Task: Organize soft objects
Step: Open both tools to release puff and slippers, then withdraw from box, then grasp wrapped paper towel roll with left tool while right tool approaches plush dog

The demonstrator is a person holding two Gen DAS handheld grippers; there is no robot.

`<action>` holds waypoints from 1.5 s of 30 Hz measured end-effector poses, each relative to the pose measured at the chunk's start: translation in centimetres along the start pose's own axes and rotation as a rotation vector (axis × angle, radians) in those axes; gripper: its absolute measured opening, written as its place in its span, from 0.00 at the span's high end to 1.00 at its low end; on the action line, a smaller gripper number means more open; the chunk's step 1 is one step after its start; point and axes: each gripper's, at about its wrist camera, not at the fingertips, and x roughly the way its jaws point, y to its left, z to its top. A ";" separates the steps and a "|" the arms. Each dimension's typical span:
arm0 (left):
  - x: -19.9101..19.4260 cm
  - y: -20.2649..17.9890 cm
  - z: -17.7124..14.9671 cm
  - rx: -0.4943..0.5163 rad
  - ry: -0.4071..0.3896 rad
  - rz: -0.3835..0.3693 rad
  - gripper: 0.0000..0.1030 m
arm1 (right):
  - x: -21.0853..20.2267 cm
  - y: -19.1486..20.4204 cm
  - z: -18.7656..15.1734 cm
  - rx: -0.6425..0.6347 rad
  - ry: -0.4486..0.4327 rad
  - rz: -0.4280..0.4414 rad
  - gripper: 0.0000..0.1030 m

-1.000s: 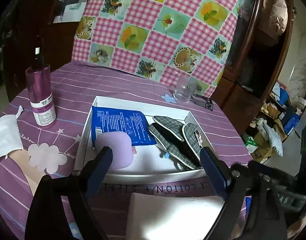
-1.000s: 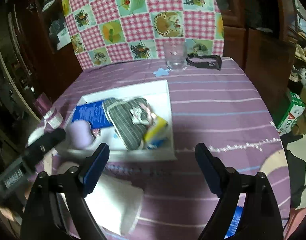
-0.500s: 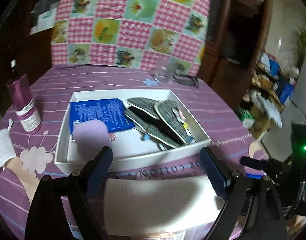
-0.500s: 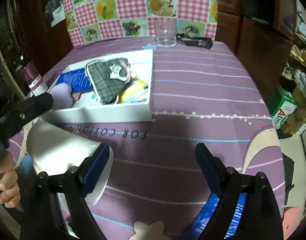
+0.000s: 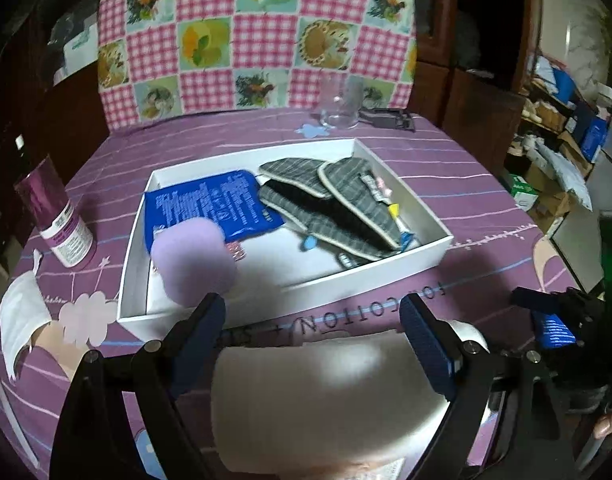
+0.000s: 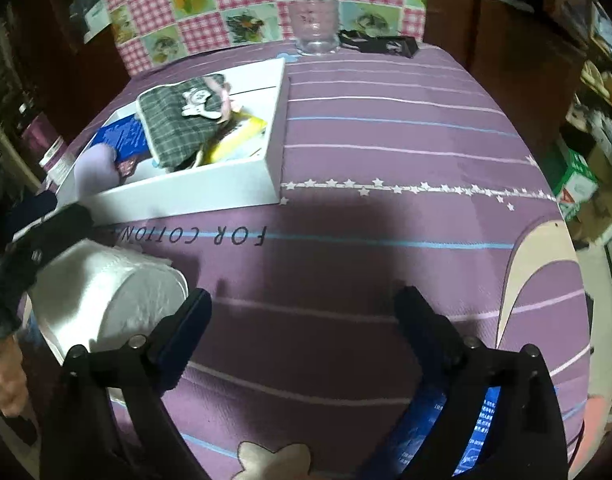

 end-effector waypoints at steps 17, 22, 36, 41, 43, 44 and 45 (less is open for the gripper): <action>0.9 4.9 0.4 -0.149 0.117 0.005 0.16 | -1.4 -2.9 0.9 0.277 0.033 0.238 0.13; 1.3 6.6 0.3 -0.210 0.146 0.029 0.17 | -2.2 -3.6 0.9 0.316 -0.039 0.214 0.22; 0.3 10.4 0.1 -0.340 0.067 0.073 0.23 | -3.3 -0.3 0.7 0.111 -0.128 0.134 0.29; 0.4 10.0 0.1 -0.325 0.065 0.086 0.23 | -4.2 -0.6 0.6 0.133 -0.162 0.158 0.29; 0.3 9.9 0.1 -0.327 0.065 0.089 0.23 | -4.3 -0.5 0.6 0.134 -0.163 0.153 0.29; 0.4 9.9 0.1 -0.324 0.066 0.088 0.23 | -4.3 -0.3 0.6 0.130 -0.164 0.150 0.29; 0.4 9.9 0.1 -0.323 0.066 0.089 0.23 | -4.3 -0.1 0.6 0.124 -0.162 0.140 0.29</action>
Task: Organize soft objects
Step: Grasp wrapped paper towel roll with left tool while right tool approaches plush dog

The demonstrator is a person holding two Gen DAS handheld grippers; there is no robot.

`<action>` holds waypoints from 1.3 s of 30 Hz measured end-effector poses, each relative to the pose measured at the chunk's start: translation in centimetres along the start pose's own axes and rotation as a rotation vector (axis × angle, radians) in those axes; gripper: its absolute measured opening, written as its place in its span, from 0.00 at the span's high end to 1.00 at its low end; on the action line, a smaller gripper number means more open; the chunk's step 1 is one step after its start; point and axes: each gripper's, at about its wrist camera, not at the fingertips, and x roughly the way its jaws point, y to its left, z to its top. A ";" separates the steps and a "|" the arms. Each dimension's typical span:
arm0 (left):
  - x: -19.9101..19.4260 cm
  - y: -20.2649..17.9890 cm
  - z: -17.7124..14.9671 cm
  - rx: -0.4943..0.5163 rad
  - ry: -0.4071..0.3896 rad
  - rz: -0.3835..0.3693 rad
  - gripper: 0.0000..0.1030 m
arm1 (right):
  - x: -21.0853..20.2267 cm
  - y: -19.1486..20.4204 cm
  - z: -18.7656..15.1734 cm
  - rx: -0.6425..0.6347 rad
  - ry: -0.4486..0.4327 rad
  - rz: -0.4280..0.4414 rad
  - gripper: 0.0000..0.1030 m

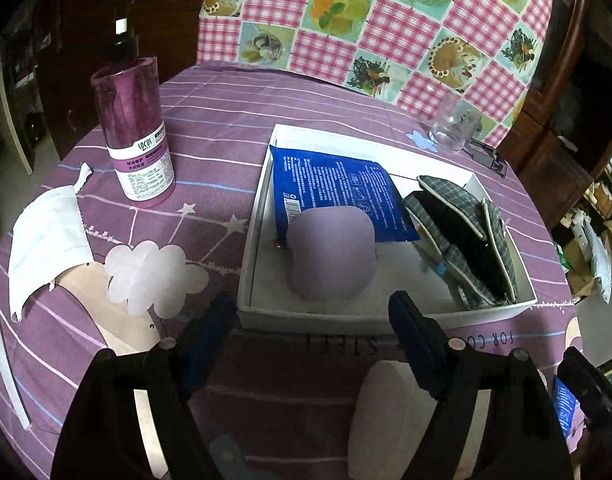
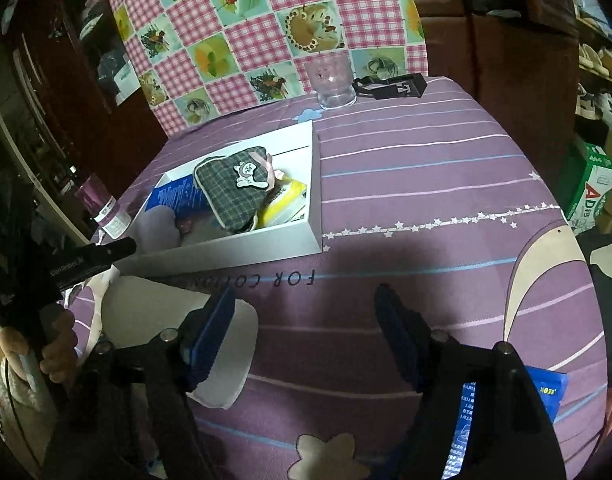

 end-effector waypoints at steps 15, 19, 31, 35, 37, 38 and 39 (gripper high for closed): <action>-4.2 -3.9 -1.4 0.150 -0.060 -0.055 0.23 | -1.0 0.0 0.0 0.029 -0.024 0.112 0.29; -6.0 -3.2 -3.1 0.143 -0.082 -0.068 0.23 | -2.0 -0.1 -1.0 0.021 -0.030 0.126 0.29; -7.7 -2.8 -8.2 0.171 -0.119 -0.105 0.23 | -4.4 0.7 -3.2 -0.015 -0.087 0.080 0.29; -7.0 -2.7 -9.5 0.164 -0.104 -0.156 0.23 | -5.1 2.1 -3.6 -0.071 -0.124 0.096 0.29; -6.8 -2.8 -9.9 0.164 -0.092 -0.152 0.23 | -4.9 2.3 -3.8 -0.080 -0.104 0.103 0.29; -6.7 -2.8 -10.2 0.168 -0.088 -0.151 0.23 | -4.4 2.5 -3.9 -0.082 -0.076 0.089 0.29; -6.7 -2.9 -10.4 0.175 -0.084 -0.153 0.23 | -4.1 2.5 -3.9 -0.081 -0.061 0.080 0.29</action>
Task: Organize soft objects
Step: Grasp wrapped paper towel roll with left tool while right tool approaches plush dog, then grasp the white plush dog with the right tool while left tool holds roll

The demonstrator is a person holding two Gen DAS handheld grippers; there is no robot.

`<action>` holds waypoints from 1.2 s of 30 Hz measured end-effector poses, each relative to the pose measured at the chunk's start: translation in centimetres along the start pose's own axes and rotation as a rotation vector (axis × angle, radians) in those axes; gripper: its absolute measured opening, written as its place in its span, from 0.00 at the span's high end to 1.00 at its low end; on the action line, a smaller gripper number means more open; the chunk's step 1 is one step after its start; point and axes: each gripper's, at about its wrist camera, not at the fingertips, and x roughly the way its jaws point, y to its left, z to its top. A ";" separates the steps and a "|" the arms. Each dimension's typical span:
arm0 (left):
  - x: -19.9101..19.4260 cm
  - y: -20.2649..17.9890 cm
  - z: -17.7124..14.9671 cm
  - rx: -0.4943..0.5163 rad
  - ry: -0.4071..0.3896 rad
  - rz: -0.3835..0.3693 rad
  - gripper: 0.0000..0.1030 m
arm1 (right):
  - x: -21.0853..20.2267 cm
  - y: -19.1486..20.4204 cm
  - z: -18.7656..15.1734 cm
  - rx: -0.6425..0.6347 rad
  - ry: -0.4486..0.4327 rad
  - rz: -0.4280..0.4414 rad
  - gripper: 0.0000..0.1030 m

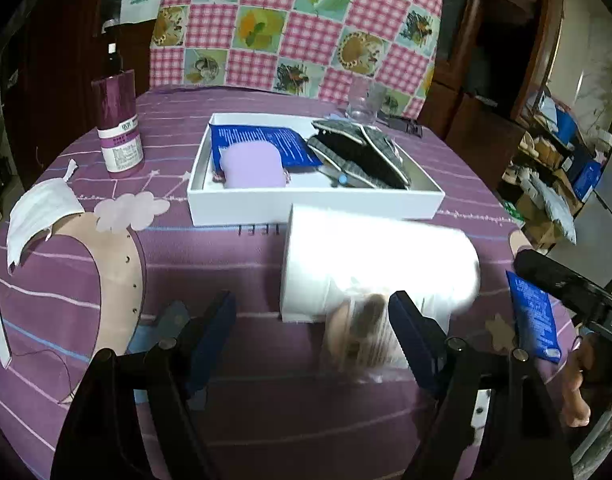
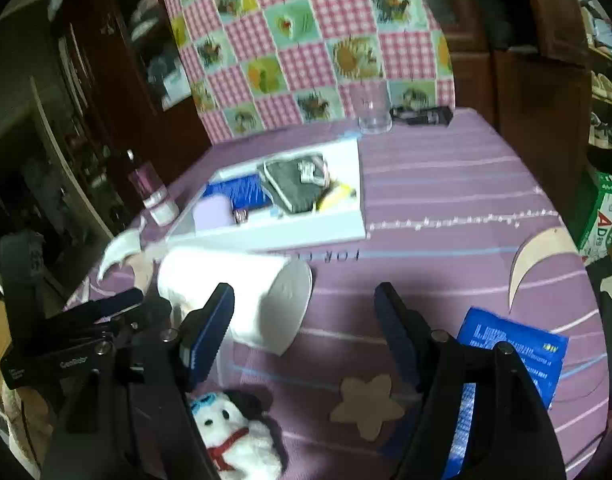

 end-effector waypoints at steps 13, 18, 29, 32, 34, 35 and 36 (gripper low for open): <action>2.0 -2.3 -1.5 0.074 0.116 -0.048 0.23 | -0.2 1.1 -1.1 0.005 0.086 0.077 0.29; 2.9 -3.5 -1.8 0.103 0.146 -0.058 0.21 | -0.8 1.7 -1.3 -0.022 0.069 0.081 0.29; 3.8 -4.7 -2.0 0.144 0.178 -0.051 0.20 | -1.9 2.1 -1.5 -0.042 0.047 0.083 0.29; 3.8 -4.7 -2.0 0.156 0.167 -0.023 0.29 | -1.6 2.2 -1.6 -0.048 0.064 0.073 0.29; 3.7 -4.8 -2.1 0.167 0.161 -0.017 0.36 | -1.3 2.3 -1.8 -0.055 0.080 0.063 0.29; 3.7 -4.9 -2.1 0.172 0.160 -0.018 0.39 | -1.1 2.4 -1.8 -0.058 0.088 0.058 0.29; 3.6 -4.9 -2.1 0.174 0.160 -0.024 0.41 | -0.9 2.4 -1.9 -0.062 0.097 0.053 0.29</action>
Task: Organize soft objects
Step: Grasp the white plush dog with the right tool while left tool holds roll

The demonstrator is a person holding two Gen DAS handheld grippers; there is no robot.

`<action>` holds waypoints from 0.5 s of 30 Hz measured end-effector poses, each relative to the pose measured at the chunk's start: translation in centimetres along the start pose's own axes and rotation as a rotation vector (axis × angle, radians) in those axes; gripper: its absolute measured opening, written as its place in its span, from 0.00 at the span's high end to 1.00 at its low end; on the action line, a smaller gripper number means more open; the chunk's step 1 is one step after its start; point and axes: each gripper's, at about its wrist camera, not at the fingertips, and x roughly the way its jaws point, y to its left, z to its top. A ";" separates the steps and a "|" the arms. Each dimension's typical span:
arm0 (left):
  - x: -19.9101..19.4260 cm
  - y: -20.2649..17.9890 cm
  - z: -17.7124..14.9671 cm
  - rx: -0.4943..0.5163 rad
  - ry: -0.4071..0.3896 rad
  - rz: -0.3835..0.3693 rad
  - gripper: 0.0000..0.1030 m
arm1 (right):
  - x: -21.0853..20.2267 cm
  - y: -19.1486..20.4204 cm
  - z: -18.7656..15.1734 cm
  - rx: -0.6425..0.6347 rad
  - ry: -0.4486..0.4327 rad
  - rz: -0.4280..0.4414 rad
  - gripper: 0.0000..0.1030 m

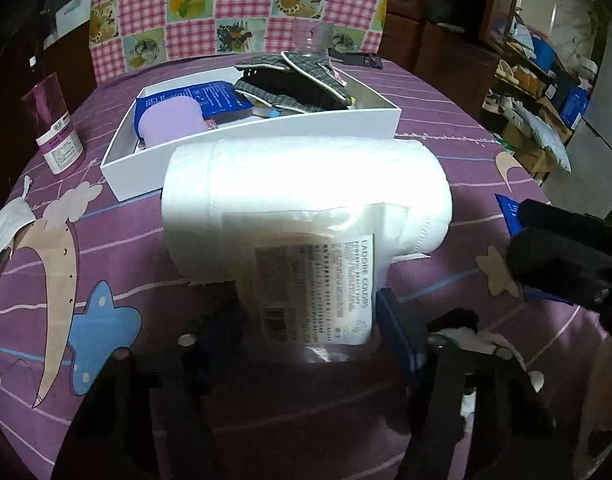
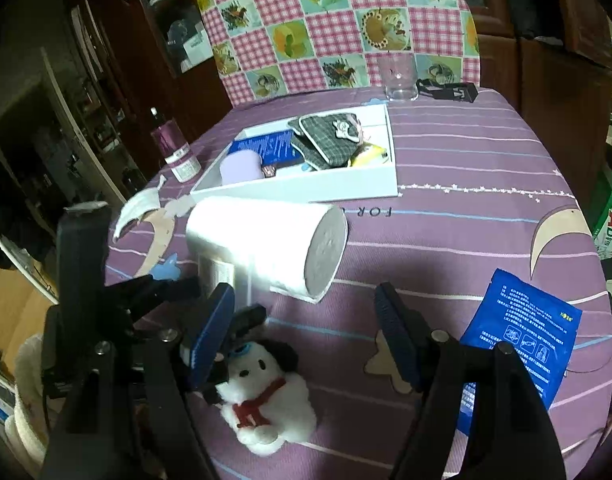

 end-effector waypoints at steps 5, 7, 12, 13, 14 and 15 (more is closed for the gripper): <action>-0.3 0.2 0.0 -0.012 -0.003 -0.013 0.56 | 0.5 0.0 -0.2 -0.005 0.024 -0.018 0.29; -0.5 0.3 0.0 -0.019 -0.012 -0.006 0.57 | 0.6 0.0 -0.2 -0.007 0.031 -0.020 0.29; -1.1 0.7 -0.1 -0.040 -0.033 -0.004 0.57 | 1.1 0.0 -0.2 -0.007 0.047 -0.028 0.29; -1.3 0.8 -0.2 -0.045 -0.038 -0.001 0.57 | 1.2 -0.1 -0.2 -0.004 0.051 -0.031 0.29; -1.4 1.0 -0.2 -0.049 -0.041 0.004 0.57 | 1.4 -0.2 -0.2 0.000 0.055 -0.034 0.29; -1.5 1.1 -0.2 -0.056 -0.045 0.010 0.57 | 1.5 -0.3 -0.2 0.004 0.058 -0.038 0.29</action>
